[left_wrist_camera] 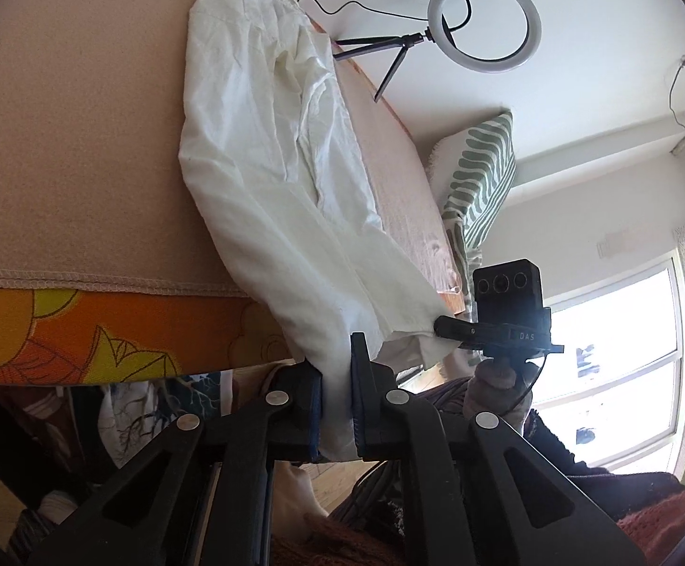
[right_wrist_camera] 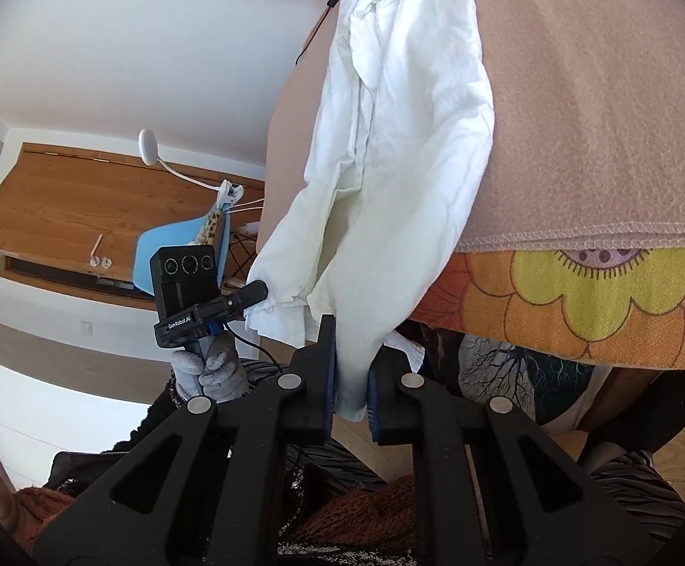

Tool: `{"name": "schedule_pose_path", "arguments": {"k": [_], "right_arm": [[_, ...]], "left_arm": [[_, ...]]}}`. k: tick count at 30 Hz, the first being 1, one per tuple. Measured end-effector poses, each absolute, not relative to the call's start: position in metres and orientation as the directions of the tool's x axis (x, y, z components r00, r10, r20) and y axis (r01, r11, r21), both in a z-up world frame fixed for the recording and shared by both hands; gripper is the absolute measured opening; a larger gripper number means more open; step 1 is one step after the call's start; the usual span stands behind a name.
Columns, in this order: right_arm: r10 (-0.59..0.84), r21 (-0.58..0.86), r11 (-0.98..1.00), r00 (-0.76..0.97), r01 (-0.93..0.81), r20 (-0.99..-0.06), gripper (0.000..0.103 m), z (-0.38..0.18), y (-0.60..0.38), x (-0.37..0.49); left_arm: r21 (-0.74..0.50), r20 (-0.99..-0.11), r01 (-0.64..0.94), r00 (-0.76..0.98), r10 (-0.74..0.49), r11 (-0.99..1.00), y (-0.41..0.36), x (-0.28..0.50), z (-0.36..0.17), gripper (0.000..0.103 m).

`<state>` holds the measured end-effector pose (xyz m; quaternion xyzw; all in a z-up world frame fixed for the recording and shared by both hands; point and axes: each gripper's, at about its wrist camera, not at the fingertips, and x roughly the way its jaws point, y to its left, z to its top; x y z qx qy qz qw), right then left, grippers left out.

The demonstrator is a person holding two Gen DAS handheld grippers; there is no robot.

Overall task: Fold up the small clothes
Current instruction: 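Grasp the shirt hem with the left gripper while the right gripper holds the hem, then lift the hem with both grippers and fold it over toward the collar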

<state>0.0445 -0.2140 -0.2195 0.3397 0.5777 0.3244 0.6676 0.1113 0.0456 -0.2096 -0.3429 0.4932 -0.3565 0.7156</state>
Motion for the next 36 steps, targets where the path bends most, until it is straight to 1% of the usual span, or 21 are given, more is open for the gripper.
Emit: {"name": "schedule_pose_path", "arguments": {"k": [3, 9, 17, 21, 25, 29, 36], "right_arm": [[0.821, 0.823, 0.565, 0.144, -0.067, -0.552, 0.012, -0.205, -0.209, 0.058], [0.802, 0.802, 0.588, 0.204, -0.109, -0.561, 0.012, -0.185, -0.205, 0.096], [0.774, 0.782, 0.616, 0.255, -0.095, -0.579, 0.012, -0.185, -0.211, 0.141], [0.762, 0.778, 0.624, 0.272, -0.070, -0.587, 0.012, -0.191, -0.214, 0.159], [0.747, 0.769, 0.638, 0.271, -0.038, -0.607, 0.012, -0.211, -0.214, 0.177], [0.727, 0.751, 0.660, 0.265, -0.015, -0.634, 0.012, -0.230, -0.217, 0.190], [0.722, 0.753, 0.657, 0.256, 0.041, -0.643, 0.012, -0.249, -0.228, 0.200]], "left_arm": [[-0.849, -0.437, 0.184, 0.282, -0.854, 0.495, 0.045, 0.121, -0.201, 0.008], [-0.843, -0.418, 0.213, 0.319, -0.851, 0.494, 0.044, 0.147, -0.190, 0.008], [-0.805, -0.462, 0.225, 0.343, -0.818, 0.549, 0.044, 0.198, -0.183, 0.008], [-0.799, -0.475, 0.214, 0.348, -0.808, 0.562, 0.044, 0.223, -0.189, 0.008], [-0.797, -0.484, 0.202, 0.352, -0.801, 0.570, 0.046, 0.241, -0.201, 0.008], [-0.810, -0.489, 0.155, 0.355, -0.797, 0.566, 0.051, 0.251, -0.216, 0.008], [-0.787, -0.519, 0.145, 0.370, -0.770, 0.600, 0.052, 0.259, -0.222, 0.009]]}}
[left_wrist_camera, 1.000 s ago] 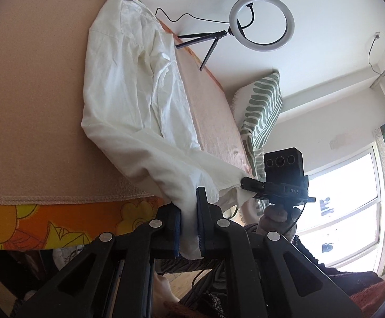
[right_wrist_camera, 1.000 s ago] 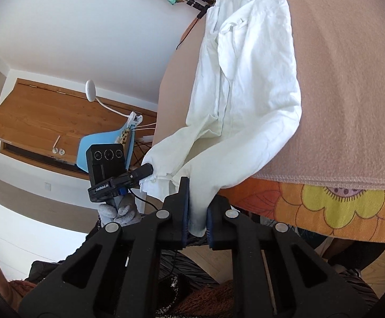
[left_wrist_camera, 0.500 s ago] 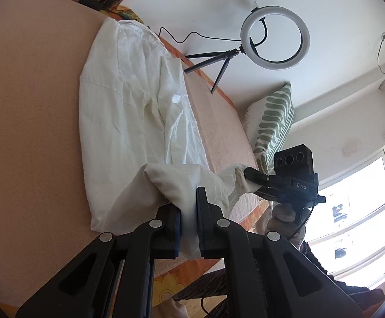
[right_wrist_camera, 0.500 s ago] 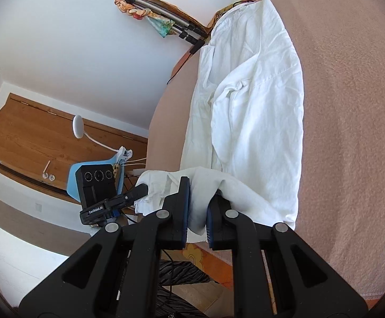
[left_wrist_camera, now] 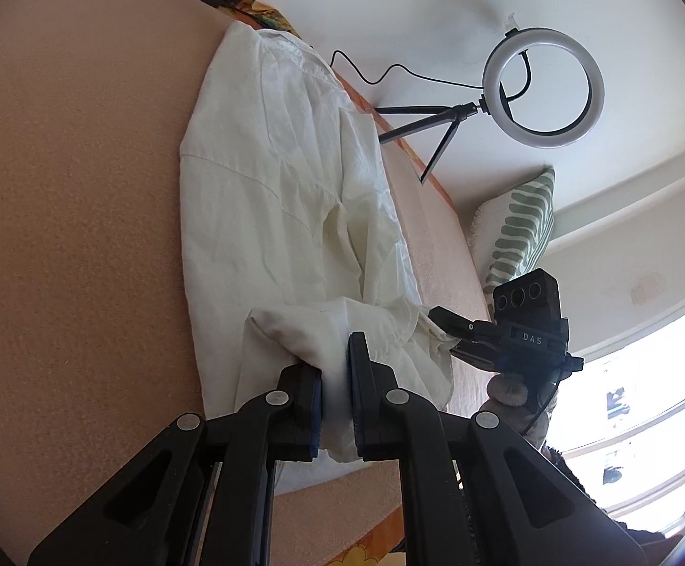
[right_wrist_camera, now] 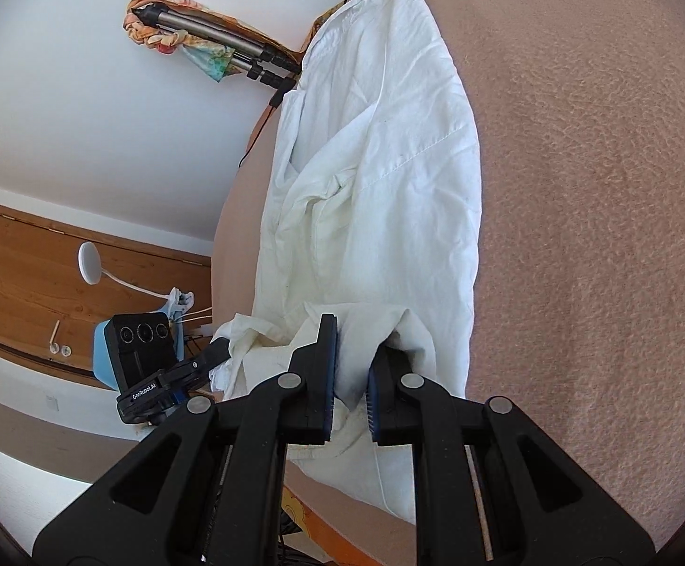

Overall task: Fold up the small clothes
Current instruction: 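Lift the hem with both grippers and fold it over toward the collar, then open both grippers and release the folded hem onto the shirt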

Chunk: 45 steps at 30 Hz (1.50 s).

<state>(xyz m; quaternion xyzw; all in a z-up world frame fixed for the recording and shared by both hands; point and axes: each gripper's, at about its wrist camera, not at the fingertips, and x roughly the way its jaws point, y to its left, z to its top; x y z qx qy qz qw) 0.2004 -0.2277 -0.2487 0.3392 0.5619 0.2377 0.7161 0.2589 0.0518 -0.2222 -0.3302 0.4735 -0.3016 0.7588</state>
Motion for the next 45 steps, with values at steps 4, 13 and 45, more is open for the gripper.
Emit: {"name": "schedule_pose_path", "arguments": {"k": [4, 13, 45], "right_arm": [[0.733, 0.766, 0.640, 0.260, 0.051, -0.629, 0.022, -0.246, -0.234, 0.202], [0.679, 0.724, 0.687, 0.410, -0.064, -0.609, 0.058, -0.189, -0.253, 0.190], [0.374, 0.281, 0.919, 0.386, -0.276, -0.843, 0.035, -0.203, -0.186, 0.209]], "left_arm": [[-0.800, -0.515, 0.127, 0.359, -0.779, 0.587, 0.053, 0.262, -0.219, 0.024], [-0.782, -0.470, 0.156, 0.489, -0.735, 0.604, 0.080, 0.257, -0.182, 0.052], [-0.545, -0.651, 0.247, 0.478, -0.590, 0.802, 0.031, 0.284, -0.214, 0.036]]}}
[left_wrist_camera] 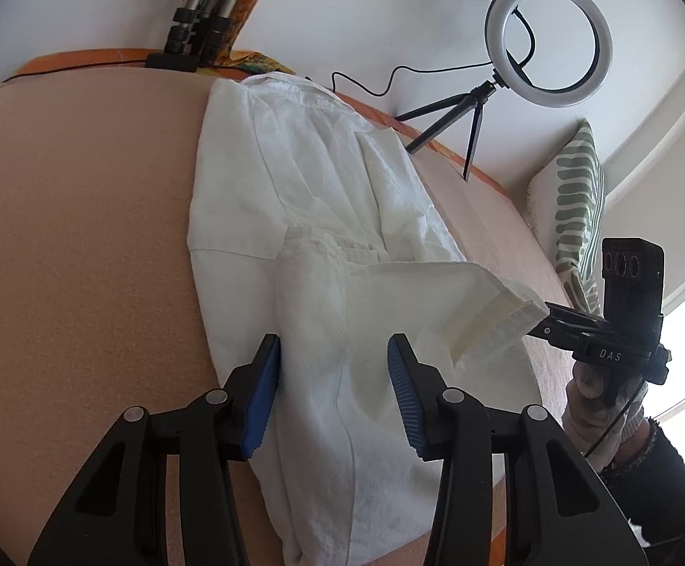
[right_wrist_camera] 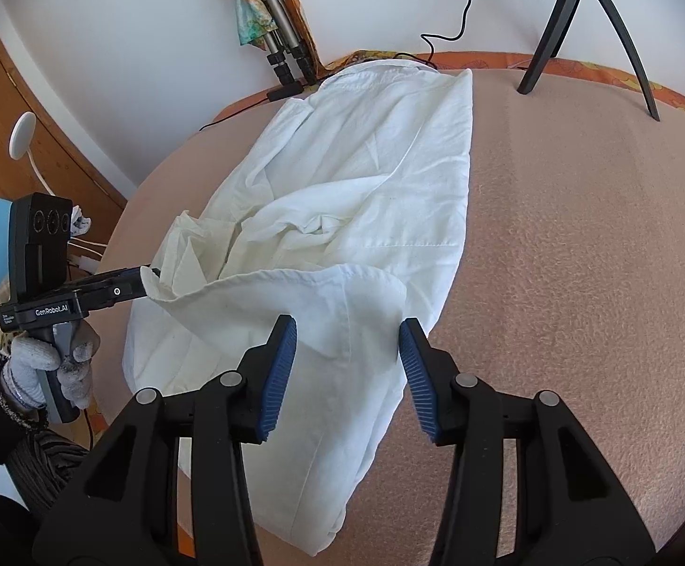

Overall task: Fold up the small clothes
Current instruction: 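Open both grippers and release the folded hem onto the shirt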

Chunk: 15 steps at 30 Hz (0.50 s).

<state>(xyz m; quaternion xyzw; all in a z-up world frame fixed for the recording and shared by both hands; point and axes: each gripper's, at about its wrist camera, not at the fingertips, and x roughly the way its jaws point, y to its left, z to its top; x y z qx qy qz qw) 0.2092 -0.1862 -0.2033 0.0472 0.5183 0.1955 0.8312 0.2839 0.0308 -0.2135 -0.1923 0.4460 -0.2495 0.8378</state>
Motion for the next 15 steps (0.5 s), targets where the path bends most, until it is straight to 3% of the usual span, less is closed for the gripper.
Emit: {"name": "schedule_pose_path", "arguments": {"k": [2, 3, 7, 9, 11, 13, 15], "right_arm": [[0.358, 0.262, 0.926, 0.403, -0.273, -0.842, 0.027, -0.203, -0.184, 0.207], [0.356, 0.255, 0.926, 0.418, -0.280, -0.835, 0.017, -0.200, -0.183, 0.205], [0.338, 0.206, 0.929, 0.479, -0.307, -0.810, 0.008, -0.185, -0.178, 0.196], [0.290, 0.173, 0.946, 0.482, -0.272, -0.827, 0.007, -0.191, -0.180, 0.202], [0.296, 0.202, 0.948, 0.445, -0.247, -0.845, 0.007, -0.202, -0.184, 0.212], [0.287, 0.205, 0.952, 0.427, -0.230, -0.857, 0.007, -0.206, -0.184, 0.218], [0.274, 0.184, 0.954, 0.439, -0.238, -0.856, 0.008, -0.203, -0.182, 0.218]], "left_arm": [[-0.553, -0.644, 0.243, 0.481, -0.594, 0.797, 0.032, 0.284, -0.214, 0.010], [-0.557, -0.633, 0.250, 0.489, -0.600, 0.792, 0.034, 0.282, -0.214, 0.010], [-0.578, -0.579, 0.249, 0.546, -0.605, 0.777, 0.044, 0.270, -0.204, 0.007], [-0.589, -0.559, 0.203, 0.597, -0.575, 0.782, 0.053, 0.264, -0.205, 0.007], [-0.537, -0.593, 0.185, 0.610, -0.525, 0.823, 0.052, 0.266, -0.211, 0.007], [-0.572, -0.602, 0.165, 0.581, -0.548, 0.804, 0.053, 0.273, -0.220, 0.008], [-0.566, -0.625, 0.148, 0.565, -0.539, 0.811, 0.054, 0.277, -0.220, 0.015]]}}
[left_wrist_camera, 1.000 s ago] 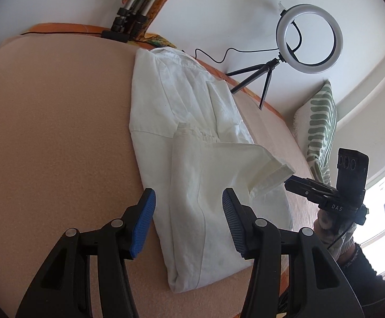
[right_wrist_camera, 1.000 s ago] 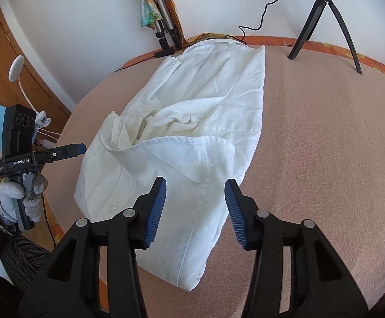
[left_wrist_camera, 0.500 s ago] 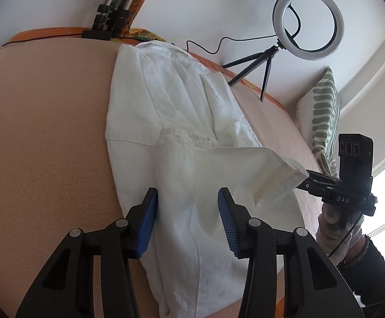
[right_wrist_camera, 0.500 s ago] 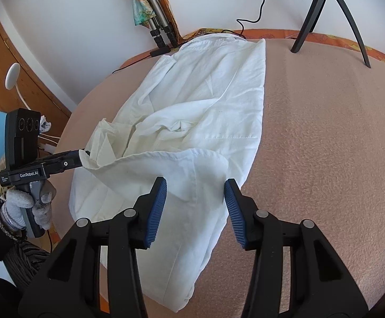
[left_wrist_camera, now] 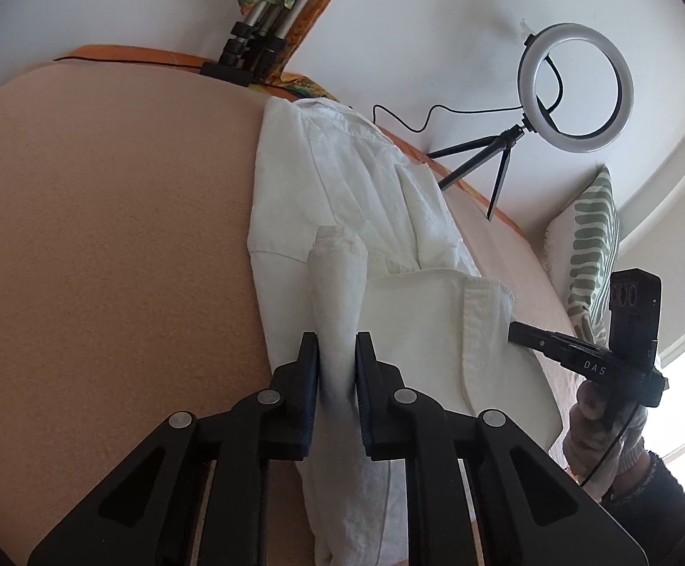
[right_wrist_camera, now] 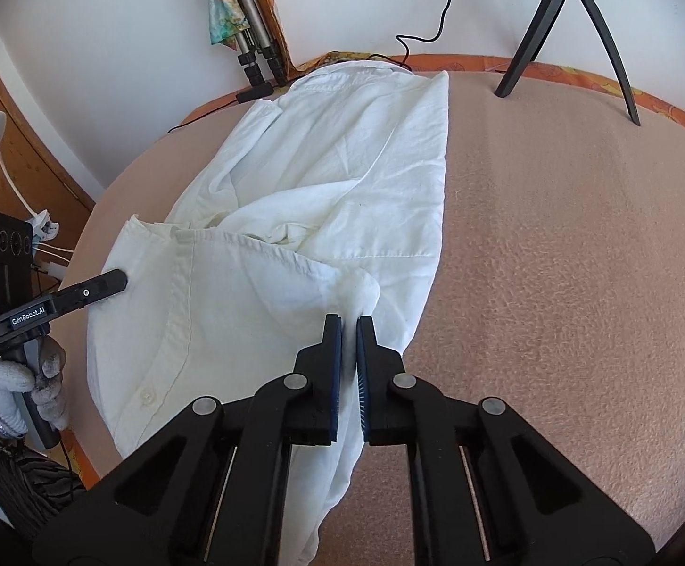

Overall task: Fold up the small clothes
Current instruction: 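Open both grippers and release the folded hem onto the shirt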

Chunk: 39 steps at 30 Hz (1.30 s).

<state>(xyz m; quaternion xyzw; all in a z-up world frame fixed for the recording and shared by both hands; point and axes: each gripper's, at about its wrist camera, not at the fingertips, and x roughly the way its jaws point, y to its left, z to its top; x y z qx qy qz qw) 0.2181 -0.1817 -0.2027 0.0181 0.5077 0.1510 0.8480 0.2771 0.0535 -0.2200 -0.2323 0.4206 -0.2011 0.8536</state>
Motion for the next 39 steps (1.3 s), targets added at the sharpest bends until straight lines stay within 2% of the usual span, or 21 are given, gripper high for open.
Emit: {"name": "schedule_pose_path", "arguments": {"k": [4, 6, 9, 12, 15, 18, 21, 26, 28, 31, 35, 37, 39], "right_arm": [[0.208, 0.094, 0.966, 0.511, -0.240, -0.834, 0.015, -0.183, -0.179, 0.209], [0.265, 0.136, 0.953, 0.522, -0.272, -0.811, 0.015, -0.170, -0.178, 0.197], [0.374, 0.201, 0.907, 0.490, -0.370, -0.787, 0.015, -0.160, -0.164, 0.168], [0.354, 0.143, 0.890, 0.457, -0.433, -0.816, 0.015, -0.173, -0.149, 0.145], [0.282, 0.106, 0.912, 0.420, -0.396, -0.862, 0.015, -0.201, -0.151, 0.139], [0.265, 0.100, 0.921, 0.419, -0.376, -0.869, 0.011, -0.210, -0.155, 0.138], [0.268, 0.091, 0.920, 0.444, -0.380, -0.855, 0.011, -0.200, -0.155, 0.139], [0.332, 0.125, 0.893, 0.446, -0.433, -0.831, 0.015, -0.188, -0.148, 0.156], [0.299, 0.095, 0.902, 0.450, -0.421, -0.842, 0.015, -0.193, -0.144, 0.169], [0.231, 0.049, 0.930, 0.475, -0.365, -0.849, 0.015, -0.201, -0.151, 0.193], [0.111, -0.021, 0.971, 0.526, -0.237, -0.843, 0.015, -0.200, -0.177, 0.216], [0.127, 0.013, 0.977, 0.534, -0.212, -0.836, 0.015, -0.193, -0.188, 0.218], [0.136, 0.019, 0.977, 0.551, -0.214, -0.823, 0.015, -0.184, -0.191, 0.215]], "left_arm": [[-0.491, -0.615, 0.198, 0.610, -0.499, 0.848, 0.051, 0.270, -0.194, 0.017], [-0.445, -0.596, 0.237, 0.641, -0.483, 0.864, 0.049, 0.260, -0.177, 0.017], [-0.444, -0.565, 0.336, 0.614, -0.551, 0.831, 0.040, 0.240, -0.163, 0.017], [-0.417, -0.573, 0.430, 0.559, -0.599, 0.801, 0.021, 0.219, -0.166, 0.017], [-0.392, -0.634, 0.461, 0.492, -0.597, 0.796, 0.002, 0.214, -0.190, 0.017], [-0.293, -0.700, 0.434, 0.510, -0.500, 0.852, -0.003, 0.220, -0.213, 0.017], [-0.328, -0.702, 0.377, 0.517, -0.490, 0.866, 0.009, 0.234, -0.214, 0.008], [-0.204, -0.670, 0.368, 0.623, -0.403, 0.907, 0.005, 0.233, -0.190, 0.009], [-0.188, -0.705, 0.325, 0.612, -0.358, 0.927, 0.009, 0.246, -0.198, 0.009], [-0.239, -0.733, 0.277, 0.577, -0.360, 0.931, 0.020, 0.263, -0.211, 0.009], [-0.160, -0.731, 0.267, 0.615, -0.296, 0.950, 0.018, 0.265, -0.204, 0.010], [-0.218, -0.727, 0.226, 0.612, -0.312, 0.950, 0.027, 0.266, -0.201, 0.016], [-0.237, -0.704, 0.219, 0.633, -0.322, 0.947, 0.032, 0.264, -0.195, 0.017]]}}
